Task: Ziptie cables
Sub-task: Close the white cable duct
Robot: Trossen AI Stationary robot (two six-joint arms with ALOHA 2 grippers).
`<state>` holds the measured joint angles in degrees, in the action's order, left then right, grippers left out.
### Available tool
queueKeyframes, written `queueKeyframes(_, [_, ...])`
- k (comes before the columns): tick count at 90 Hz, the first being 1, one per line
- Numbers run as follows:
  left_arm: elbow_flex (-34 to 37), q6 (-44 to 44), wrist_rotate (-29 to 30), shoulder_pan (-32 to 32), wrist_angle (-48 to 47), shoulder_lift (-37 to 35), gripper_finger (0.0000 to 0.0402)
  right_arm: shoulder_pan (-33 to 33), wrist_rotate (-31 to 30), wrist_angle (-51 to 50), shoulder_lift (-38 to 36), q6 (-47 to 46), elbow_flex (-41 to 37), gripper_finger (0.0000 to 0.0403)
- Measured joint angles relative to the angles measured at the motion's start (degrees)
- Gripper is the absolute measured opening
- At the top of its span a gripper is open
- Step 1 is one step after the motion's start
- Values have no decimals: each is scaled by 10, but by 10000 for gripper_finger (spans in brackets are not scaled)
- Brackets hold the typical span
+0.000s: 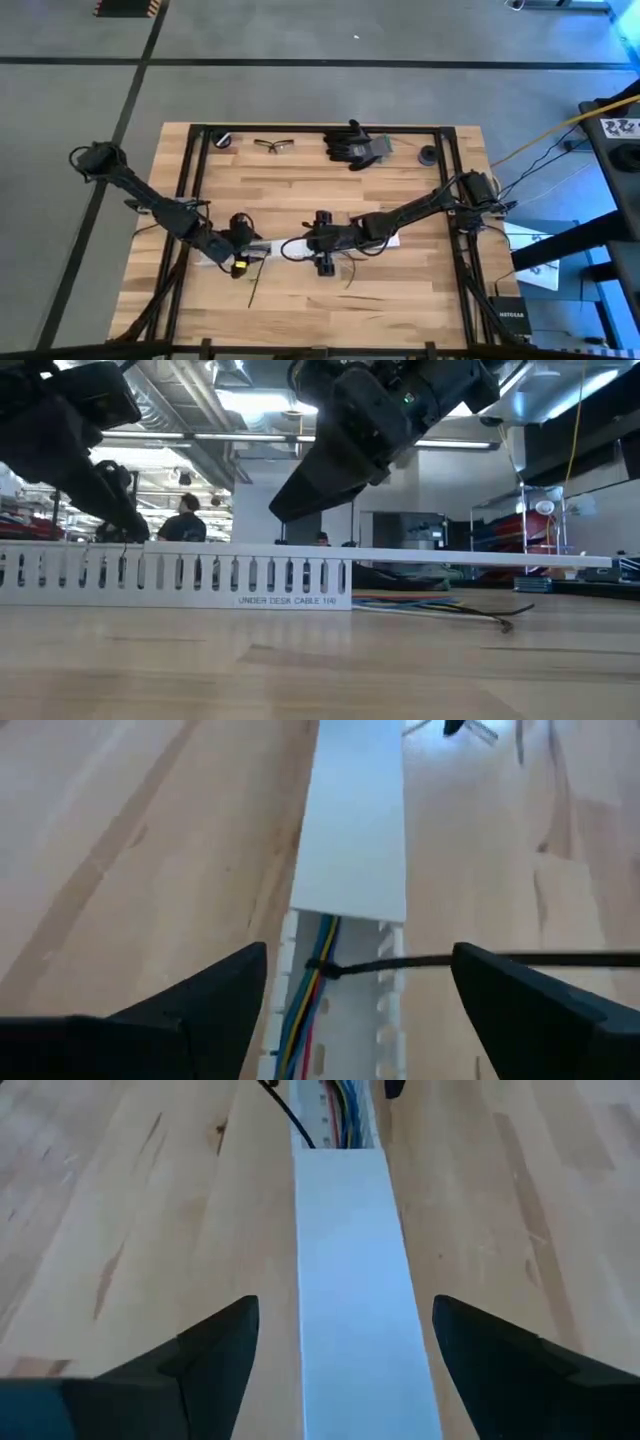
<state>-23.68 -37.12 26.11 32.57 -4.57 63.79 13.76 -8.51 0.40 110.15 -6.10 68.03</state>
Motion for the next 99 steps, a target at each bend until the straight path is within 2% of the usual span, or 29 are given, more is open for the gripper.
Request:
queueKeyframes(17, [0, 0, -57, -1, -17, 0, 302, 0, 0, -1, 0, 3, 0, 285])
queueKeyframes(28, [0, 16, -63, 10, -25, 0, 302, 0, 0, -1, 0, 3, 0, 285])
queueKeyframes(46, [0, 47, -16, 18, -23, 5, 302, 0, -1, -1, 0, 4, 0, 285])
queueKeyframes(55, [0, 53, -14, 13, -19, 21, 302, 0, -1, -1, 0, 4, 0, 285])
queueKeyframes(80, [12, 76, 6, 8, 76, 74, 302, 0, -1, 0, 0, 3, 0, 285])
queueKeyframes(91, [19, 76, 26, 6, 60, 79, 302, 0, -1, 0, 0, 2, 0, 285])
queueKeyframes(99, [16, 86, 37, 6, 84, 73, 302, 0, -1, 0, 0, 1, 0, 285])
